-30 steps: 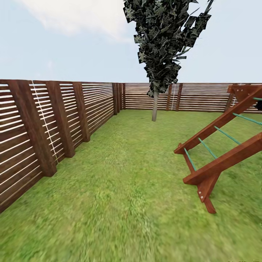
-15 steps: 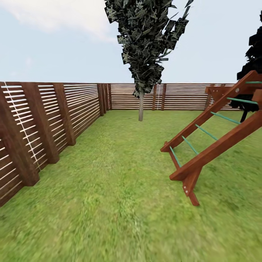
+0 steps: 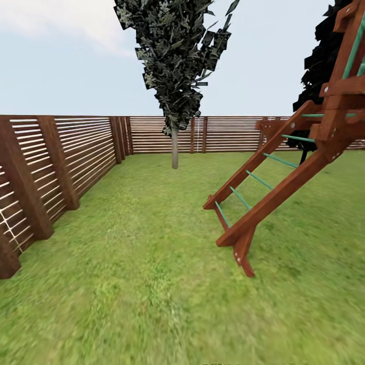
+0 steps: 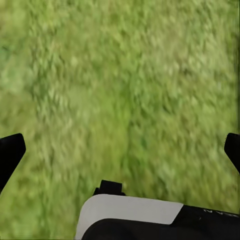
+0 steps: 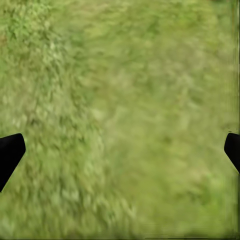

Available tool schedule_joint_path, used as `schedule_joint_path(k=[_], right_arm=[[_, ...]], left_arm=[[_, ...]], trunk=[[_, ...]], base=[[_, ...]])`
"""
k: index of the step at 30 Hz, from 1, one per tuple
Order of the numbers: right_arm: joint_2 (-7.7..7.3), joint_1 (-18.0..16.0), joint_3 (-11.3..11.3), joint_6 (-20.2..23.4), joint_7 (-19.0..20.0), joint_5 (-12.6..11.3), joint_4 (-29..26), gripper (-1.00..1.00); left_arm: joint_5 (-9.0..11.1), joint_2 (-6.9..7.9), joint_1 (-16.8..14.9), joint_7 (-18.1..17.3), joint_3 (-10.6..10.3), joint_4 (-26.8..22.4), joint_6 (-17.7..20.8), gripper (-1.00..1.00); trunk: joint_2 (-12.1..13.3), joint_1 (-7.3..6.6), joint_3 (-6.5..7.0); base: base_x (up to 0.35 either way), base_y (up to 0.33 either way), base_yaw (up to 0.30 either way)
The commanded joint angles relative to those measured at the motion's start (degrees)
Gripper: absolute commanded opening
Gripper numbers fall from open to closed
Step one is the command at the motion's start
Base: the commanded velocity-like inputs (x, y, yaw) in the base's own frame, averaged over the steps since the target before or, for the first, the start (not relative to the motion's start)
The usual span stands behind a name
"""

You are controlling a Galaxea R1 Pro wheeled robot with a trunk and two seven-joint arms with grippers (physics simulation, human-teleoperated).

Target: Take the three Easter eggs out of the wicker basket on the lawn in the garden, then place them on the lawn next to a single tree (choose any tree) so that all three eggs are next to the same tree and none are left in the basket.

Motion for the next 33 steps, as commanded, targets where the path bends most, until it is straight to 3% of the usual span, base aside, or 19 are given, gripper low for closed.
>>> schedule_joint_path(k=[1, 18, 24, 33], right_arm=[[0.01, -0.05, 0.02, -0.17, -0.02, 0.09, 0.06, 1.0], [-0.06, -0.05, -0.11, -0.19, -0.02, 0.01, 0.02, 1.0], [-0.06, -0.05, -0.2, -3.96, -0.1, -0.02, 0.17, 1.0], [-0.06, -0.05, -0.23, -4.38, -0.1, -0.1, 0.14, 1.0]], left_arm=[[0.2, -0.01, 0.0, 0.01, 0.03, -0.03, -0.17, 1.0], [0.19, -0.01, -0.01, -0.1, 0.0, -0.02, -0.54, 1.0], [0.13, -0.03, -0.01, -0.12, -0.1, -0.02, -0.54, 1.0], [0.14, -0.01, 0.0, -0.12, -0.07, -0.02, -0.54, 1.0]], trunk=[[-0.04, 0.0, -0.06], [-0.04, 0.0, -0.06], [-0.04, 0.0, -0.06], [-0.04, 0.0, -0.06]], base=[[0.0, 0.0, -0.294], [-0.045, 0.031, -0.294], [-0.103, 0.188, -0.294], [-0.005, 0.016, -0.295]])
